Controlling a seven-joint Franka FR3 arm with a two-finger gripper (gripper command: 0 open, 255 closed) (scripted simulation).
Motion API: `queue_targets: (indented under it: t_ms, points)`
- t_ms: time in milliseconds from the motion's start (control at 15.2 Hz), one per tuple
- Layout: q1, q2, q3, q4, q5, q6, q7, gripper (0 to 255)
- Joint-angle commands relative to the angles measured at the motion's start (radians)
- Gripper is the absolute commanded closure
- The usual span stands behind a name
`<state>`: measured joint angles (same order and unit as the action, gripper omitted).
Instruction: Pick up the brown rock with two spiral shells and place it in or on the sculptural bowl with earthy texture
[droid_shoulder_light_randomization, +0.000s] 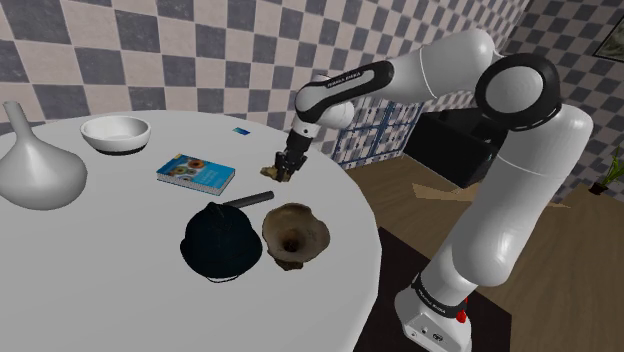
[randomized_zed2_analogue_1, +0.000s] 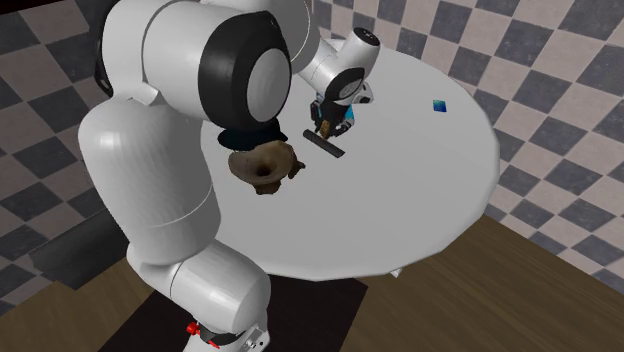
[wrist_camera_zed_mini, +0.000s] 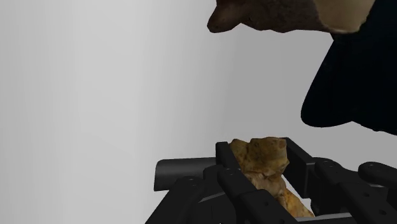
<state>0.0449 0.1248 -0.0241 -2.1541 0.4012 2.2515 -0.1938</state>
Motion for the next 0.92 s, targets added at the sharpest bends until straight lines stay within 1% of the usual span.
queue_targets:
  t_ms: [0, 858]
  points:
    - [0.000, -0.018, -0.001, 0.008, -0.008, -0.024, 0.012, 255]
    - [-0.003, -0.099, -0.008, 0.088, -0.050, -0.177, 0.074, 255]
